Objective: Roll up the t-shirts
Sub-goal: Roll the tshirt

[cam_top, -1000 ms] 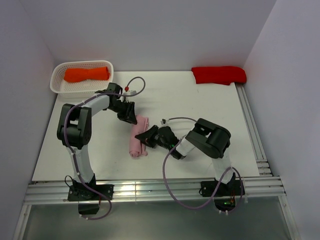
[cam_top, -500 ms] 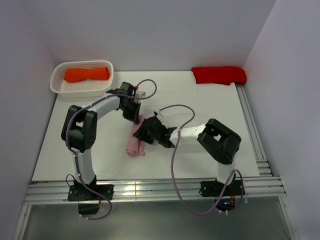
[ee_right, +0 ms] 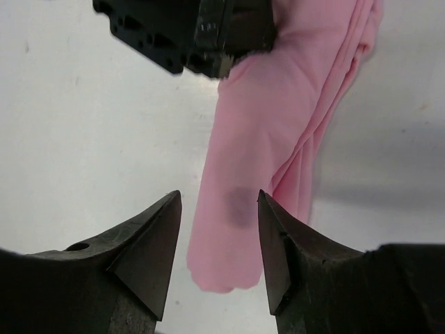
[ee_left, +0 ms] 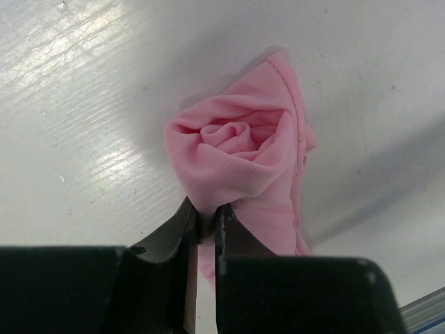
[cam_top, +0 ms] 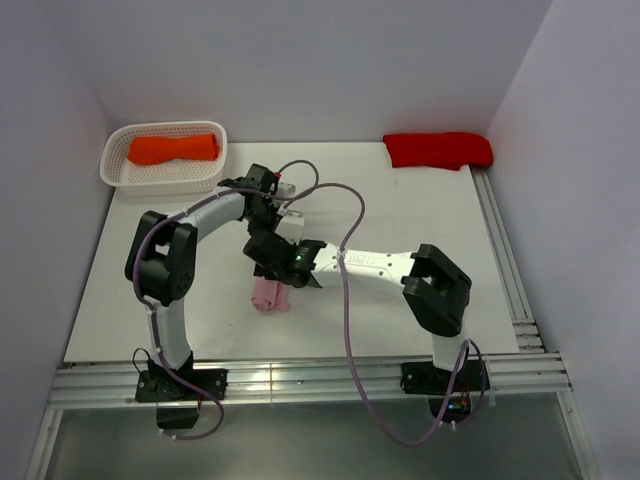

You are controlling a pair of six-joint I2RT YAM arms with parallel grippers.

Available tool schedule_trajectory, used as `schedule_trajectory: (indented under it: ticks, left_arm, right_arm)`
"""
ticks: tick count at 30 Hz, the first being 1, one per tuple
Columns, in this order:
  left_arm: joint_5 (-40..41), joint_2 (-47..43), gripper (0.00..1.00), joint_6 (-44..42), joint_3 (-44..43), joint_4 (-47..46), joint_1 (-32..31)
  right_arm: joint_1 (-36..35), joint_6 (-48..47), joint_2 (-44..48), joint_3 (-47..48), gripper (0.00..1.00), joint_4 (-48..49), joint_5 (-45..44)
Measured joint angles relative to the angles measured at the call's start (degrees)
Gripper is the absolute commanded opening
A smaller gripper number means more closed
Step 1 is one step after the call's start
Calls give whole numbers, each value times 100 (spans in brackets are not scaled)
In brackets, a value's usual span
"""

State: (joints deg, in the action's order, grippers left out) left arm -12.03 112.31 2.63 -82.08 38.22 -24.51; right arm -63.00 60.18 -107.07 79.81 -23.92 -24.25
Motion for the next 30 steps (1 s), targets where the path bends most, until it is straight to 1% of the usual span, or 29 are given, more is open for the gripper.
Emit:
schedule_trajectory:
  ticks: [7,12,14,16,17,18,20,21,22,23,26,30]
  left_arm:
    - [103,4,7,11,-57,55,-37]
    - [164,15,9,24,-83,55,-20]
    - [181,20,11,22,-96,59,-20]
    - [181,28,14,24,-116,70,-22]
    - [179,35,16,22,-127,70,-22]
    - [181,42,21,22,-131,74,-22]
    - [181,46,29,7,-144,90,-22]
    - [179,46,37,-2,-155,103,-20]
    - [173,46,41,-11,-179,131,-20]
    - [160,46,48,-22,-201,160,-20]
    - [63,46,59,-63,-315,264,37]
    - [-299,44,66,-153,-518,409,260]
  right_arm:
    - [2,-238,-1045,1167,53,-623,-667]
    - [-4,-251,-1598,1788,41,-1176,-979]
    - [-13,-223,-1650,1878,32,-1342,-1062]
    - [-13,-195,-1650,1880,27,-1432,-1099]
    - [-13,-173,-1650,1880,19,-1456,-1117]
    - [-13,-157,-1650,1875,17,-1456,-1126]
    - [-15,-138,-1613,1777,15,-1373,-1128]
    - [-13,-136,-1563,1639,13,-1241,-1119]
    - [-13,-131,-1493,1462,12,-1113,-1102]
    - [-13,-129,-1421,1287,12,-979,-1080]
    - [20,-118,-1062,621,10,-385,-953]
    - [199,-17,-437,-459,10,603,-501]
